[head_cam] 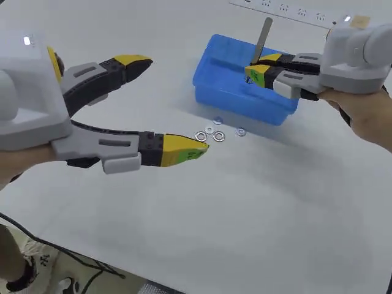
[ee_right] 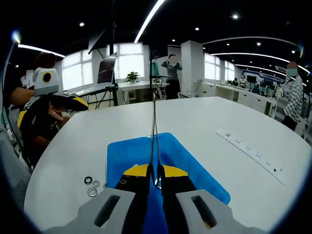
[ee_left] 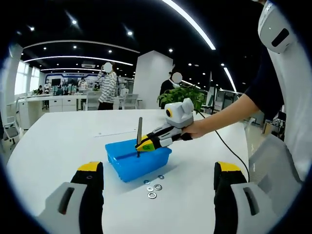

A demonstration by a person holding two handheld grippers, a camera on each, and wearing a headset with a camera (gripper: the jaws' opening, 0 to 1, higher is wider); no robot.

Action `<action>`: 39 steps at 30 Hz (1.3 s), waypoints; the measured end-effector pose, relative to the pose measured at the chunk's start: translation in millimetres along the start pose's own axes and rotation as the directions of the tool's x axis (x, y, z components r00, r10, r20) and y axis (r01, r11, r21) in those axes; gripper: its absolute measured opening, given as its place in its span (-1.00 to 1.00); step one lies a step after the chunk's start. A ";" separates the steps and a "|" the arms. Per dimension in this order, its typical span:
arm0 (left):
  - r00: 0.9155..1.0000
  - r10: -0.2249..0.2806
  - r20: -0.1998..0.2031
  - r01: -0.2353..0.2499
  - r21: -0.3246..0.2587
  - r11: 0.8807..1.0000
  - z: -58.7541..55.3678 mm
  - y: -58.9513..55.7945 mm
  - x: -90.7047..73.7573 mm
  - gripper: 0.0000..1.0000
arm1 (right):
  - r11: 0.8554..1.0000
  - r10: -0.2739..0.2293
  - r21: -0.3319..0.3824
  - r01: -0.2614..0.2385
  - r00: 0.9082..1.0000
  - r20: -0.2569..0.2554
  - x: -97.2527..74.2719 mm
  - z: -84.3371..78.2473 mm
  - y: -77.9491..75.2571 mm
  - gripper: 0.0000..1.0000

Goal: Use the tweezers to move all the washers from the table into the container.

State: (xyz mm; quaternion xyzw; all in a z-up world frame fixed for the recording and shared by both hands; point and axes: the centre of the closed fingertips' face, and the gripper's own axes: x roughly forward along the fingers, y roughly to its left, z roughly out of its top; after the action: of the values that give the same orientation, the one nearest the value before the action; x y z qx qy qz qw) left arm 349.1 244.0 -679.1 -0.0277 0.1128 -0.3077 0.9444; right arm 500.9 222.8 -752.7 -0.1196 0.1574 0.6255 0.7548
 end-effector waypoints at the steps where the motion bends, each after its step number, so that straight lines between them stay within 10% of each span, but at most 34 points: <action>1: 1.000 0.001 0.001 -0.001 -0.002 1.000 -0.5 2.1 -1.1 0.99 | 1.000 -0.001 -0.001 0.001 1.000 -0.001 0.2 -0.2 -0.2 -0.81; 27: 1.000 0.017 0.020 -0.017 -0.018 1.000 4.2 5.0 -4.3 0.99 | 0.999 -0.034 0.026 0.033 0.999 0.008 -8.8 5.0 -1.6 -0.85; 39: 0.987 -0.026 0.158 0.023 0.021 1.000 50.4 14.2 26.1 0.84 | 0.994 0.025 -0.102 -0.027 0.999 -0.021 -18.2 15.9 20.5 -0.85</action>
State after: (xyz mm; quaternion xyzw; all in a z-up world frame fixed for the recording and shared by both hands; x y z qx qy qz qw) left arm 389.3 239.3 -636.9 -0.0443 0.0341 -0.3170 0.9468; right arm 479.1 216.2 -730.7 -0.1623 0.1342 0.6411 0.7380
